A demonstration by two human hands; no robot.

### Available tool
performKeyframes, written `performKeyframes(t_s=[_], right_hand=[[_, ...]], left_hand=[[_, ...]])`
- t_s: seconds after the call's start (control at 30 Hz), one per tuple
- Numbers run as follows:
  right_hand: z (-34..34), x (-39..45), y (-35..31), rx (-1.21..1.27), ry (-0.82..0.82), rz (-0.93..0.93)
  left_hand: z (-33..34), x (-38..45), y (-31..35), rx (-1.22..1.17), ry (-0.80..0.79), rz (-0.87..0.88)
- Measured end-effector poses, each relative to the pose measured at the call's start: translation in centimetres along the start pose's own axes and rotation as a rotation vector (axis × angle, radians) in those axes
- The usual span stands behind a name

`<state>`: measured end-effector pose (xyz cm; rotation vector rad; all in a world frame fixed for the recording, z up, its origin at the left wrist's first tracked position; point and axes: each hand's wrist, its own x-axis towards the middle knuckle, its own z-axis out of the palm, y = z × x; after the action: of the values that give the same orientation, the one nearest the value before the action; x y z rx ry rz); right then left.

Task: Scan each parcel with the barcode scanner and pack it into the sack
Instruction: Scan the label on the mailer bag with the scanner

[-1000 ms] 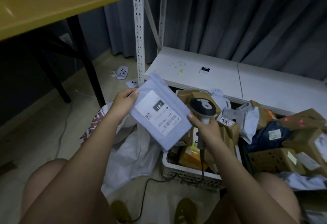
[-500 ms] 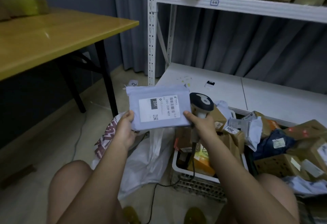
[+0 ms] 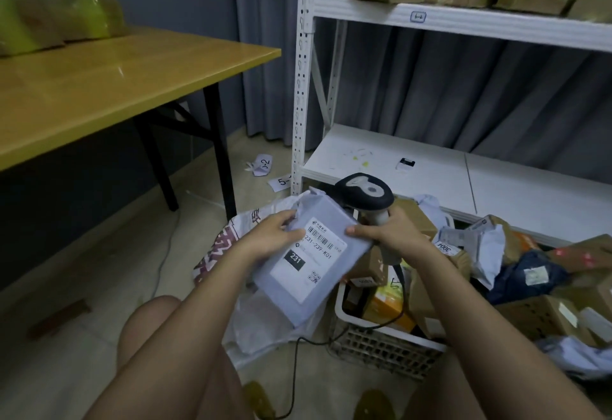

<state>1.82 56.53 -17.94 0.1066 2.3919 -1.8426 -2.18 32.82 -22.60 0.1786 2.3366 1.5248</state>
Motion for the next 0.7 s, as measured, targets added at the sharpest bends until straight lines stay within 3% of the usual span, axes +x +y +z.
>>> performKeyframes(t_s=[0.2, 0.33, 0.47, 0.57, 0.7], right_hand=[[0.5, 0.5, 0.2, 0.015, 0.106, -0.014], [0.7, 1.1, 1.0, 0.079, 0.331, 0.004], [1.5, -0.5, 0.9, 0.089, 0.163, 0.031], [2.9, -1.5, 1.2, 0.01, 0.066, 0.039], [4.5, -2.3, 1.2, -0.004, 0.044, 0.034]], left_hand=[[-0.1, -1.3, -0.7, 0.017, -0.051, 0.017], [-0.3, -1.7, -0.7, -0.138, 0.189, 0.037], [-0.4, -0.5, -1.4, -0.367, 0.521, 0.001], [-0.3, 0.2, -1.1, -0.5, 0.586, -0.003], [-0.5, 0.7, -1.0, -0.509, 0.599, 0.021]])
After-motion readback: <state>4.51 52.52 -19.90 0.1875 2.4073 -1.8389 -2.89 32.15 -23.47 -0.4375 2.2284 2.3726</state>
